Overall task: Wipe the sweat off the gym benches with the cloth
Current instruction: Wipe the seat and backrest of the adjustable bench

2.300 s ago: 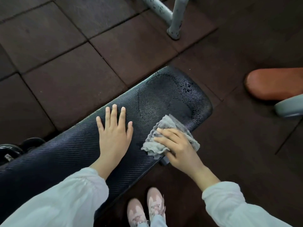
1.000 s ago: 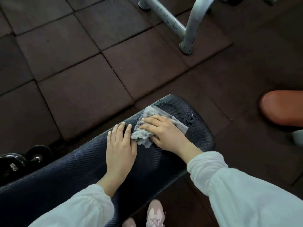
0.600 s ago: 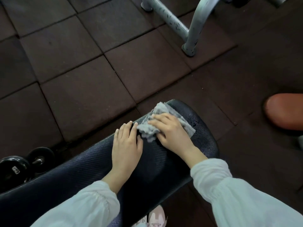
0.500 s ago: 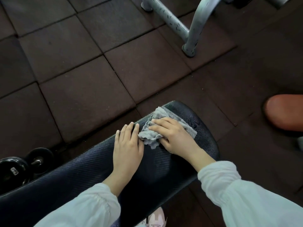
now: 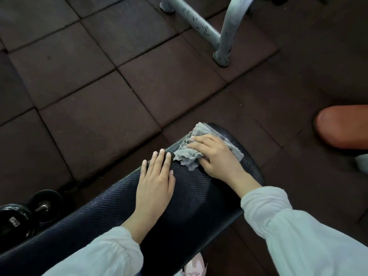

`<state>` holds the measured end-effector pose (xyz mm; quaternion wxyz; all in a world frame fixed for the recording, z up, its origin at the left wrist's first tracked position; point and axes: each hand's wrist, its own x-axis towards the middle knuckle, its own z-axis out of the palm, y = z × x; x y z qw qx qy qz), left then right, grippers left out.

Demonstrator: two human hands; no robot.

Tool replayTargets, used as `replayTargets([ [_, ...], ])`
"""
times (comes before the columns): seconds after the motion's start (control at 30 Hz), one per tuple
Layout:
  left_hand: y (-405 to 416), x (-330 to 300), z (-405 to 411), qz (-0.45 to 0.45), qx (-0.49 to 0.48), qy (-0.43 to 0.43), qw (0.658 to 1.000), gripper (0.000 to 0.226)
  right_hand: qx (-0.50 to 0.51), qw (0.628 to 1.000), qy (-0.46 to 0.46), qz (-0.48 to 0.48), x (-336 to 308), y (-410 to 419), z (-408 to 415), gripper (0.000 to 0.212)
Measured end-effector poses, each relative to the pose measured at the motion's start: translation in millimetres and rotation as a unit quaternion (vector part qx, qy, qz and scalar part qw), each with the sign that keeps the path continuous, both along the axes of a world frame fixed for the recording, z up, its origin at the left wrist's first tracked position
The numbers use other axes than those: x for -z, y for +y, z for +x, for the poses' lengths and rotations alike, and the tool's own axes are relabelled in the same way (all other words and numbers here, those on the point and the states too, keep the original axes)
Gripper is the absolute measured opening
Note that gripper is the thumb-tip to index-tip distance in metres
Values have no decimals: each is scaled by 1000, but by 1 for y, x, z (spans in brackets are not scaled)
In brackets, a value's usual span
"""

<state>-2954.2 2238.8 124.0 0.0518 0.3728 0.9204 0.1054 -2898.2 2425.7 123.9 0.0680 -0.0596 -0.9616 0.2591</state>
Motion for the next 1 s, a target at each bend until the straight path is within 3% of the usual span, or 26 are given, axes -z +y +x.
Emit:
replayTargets([
  [0.1, 2, -1, 0, 0, 34, 5, 999, 49, 119, 993, 13, -11, 4, 14, -12, 45],
  [0.23, 12, -1, -1, 8, 78, 14, 997, 50, 354, 933, -26, -51, 3, 27, -12, 38],
  [0.27, 15, 0, 0, 8, 77, 11, 997, 50, 359, 932, -22, -44, 3, 23, -5, 38],
  [0.43, 20, 4, 6, -11, 61, 6, 998, 52, 195, 980, 23, -4, -1, -17, 72, 46],
  [0.53, 21, 5, 8, -8, 57, 9, 998, 53, 294, 955, 43, -12, 0, -17, 99, 44],
  [0.67, 21, 5, 7, -3, 56, 4, 998, 54, 429, 902, 23, -38, 0, -8, 71, 37],
  [0.87, 20, 9, 9, 0, 52, 4, 999, 54, 339, 941, -9, -18, -4, 11, 36, 39],
  [1.0, 20, 8, 10, -3, 51, -9, 999, 58, 466, 883, -50, -40, 0, 20, 50, 37],
])
